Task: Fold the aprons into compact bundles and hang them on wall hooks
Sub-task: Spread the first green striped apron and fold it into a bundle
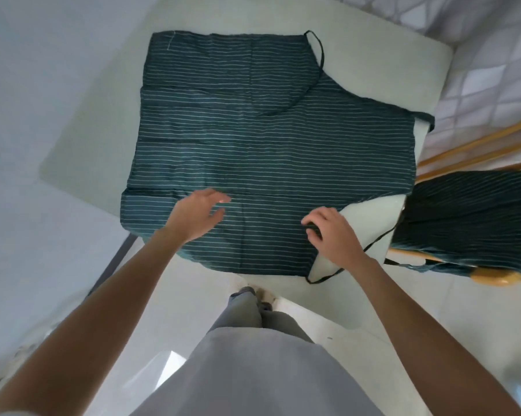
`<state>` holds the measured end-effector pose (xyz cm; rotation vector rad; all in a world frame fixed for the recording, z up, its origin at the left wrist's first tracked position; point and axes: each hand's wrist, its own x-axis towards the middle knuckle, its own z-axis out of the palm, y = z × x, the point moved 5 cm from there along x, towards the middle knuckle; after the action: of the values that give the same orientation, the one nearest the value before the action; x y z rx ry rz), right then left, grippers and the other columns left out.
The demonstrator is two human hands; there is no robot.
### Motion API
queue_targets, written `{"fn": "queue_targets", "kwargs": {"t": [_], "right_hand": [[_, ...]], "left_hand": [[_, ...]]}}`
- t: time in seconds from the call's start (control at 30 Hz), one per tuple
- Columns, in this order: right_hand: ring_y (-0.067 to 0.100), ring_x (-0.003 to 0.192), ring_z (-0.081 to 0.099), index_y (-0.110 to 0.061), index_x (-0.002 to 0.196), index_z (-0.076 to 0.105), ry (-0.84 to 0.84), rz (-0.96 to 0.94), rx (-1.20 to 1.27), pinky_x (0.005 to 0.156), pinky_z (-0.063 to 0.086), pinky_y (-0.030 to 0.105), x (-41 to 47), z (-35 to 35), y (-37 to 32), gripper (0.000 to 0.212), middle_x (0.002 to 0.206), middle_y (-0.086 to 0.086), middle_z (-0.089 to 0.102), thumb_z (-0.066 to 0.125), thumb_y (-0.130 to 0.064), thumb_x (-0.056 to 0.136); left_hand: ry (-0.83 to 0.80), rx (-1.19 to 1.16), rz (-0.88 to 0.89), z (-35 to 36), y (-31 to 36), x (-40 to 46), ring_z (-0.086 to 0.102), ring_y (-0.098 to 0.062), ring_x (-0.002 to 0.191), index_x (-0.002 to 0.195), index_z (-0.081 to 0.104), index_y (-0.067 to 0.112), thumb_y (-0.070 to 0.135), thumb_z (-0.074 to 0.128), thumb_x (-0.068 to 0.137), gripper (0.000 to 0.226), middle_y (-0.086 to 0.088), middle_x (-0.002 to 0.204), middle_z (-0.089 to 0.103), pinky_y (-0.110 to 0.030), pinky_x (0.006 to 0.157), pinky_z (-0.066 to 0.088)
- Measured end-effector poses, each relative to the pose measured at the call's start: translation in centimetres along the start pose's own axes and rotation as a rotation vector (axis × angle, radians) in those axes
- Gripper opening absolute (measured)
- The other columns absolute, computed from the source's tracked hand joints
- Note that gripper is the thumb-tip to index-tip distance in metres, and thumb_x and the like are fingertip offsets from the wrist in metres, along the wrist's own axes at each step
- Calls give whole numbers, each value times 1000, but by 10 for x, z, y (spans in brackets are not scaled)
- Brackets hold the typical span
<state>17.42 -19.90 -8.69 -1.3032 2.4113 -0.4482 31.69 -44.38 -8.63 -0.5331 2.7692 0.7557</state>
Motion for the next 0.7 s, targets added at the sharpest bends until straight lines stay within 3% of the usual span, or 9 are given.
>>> {"fn": "queue_targets", "kwargs": {"t": [0.13, 0.27, 0.37, 0.5, 0.6, 0.7], "right_hand": [[21, 104, 53, -14, 109, 65, 123, -5, 19, 84, 44, 31, 60, -48, 11, 20, 110, 3, 63, 57, -14, 91], [21, 101, 54, -15, 110, 65, 205, 4, -9, 76, 42, 27, 139, -82, 25, 21, 110, 2, 61, 55, -14, 92], [22, 106, 51, -16, 118, 62, 189, 13, -79, 78, 43, 30, 198, -88, 39, 27, 118, 2, 60, 50, -11, 94], [29, 114, 47, -15, 132, 52, 89, 12, -173, 92, 44, 39, 265, -78, 65, 44, 134, 6, 51, 49, 1, 90], [33, 112, 48, -15, 135, 48, -9, -15, -259, 89, 45, 44, 294, -72, 88, 56, 139, 8, 46, 56, 7, 83], [34, 110, 50, -11, 125, 56, -56, -59, -276, 90, 45, 45, 306, -73, 106, 42, 132, 10, 53, 61, -2, 84]], "left_hand": [[147, -9, -81, -22, 13, 48, 53, -23, 114, 129, 51, 25, 27, 50, 94, 36, -3, 129, 55, -44, 85, 52], [222, -47, -99, -43, 16, 109, 44, -24, 123, 129, 50, 23, 28, 51, 94, 36, -2, 131, 51, -42, 91, 47], [217, -50, -105, -46, 18, 157, 38, -23, 125, 130, 50, 20, 31, 52, 94, 37, -3, 131, 48, -37, 94, 45], [122, -2, -76, -39, 28, 225, 40, -25, 122, 131, 46, 17, 33, 54, 93, 42, -7, 128, 47, -37, 98, 42], [-57, 68, -34, -31, 33, 260, 50, -25, 112, 122, 51, 17, 27, 54, 93, 30, -6, 117, 54, -37, 90, 46], [-42, 77, 37, -42, 37, 278, 58, -23, 96, 111, 56, 18, 22, 49, 96, 18, -2, 106, 59, -34, 75, 48]]}}
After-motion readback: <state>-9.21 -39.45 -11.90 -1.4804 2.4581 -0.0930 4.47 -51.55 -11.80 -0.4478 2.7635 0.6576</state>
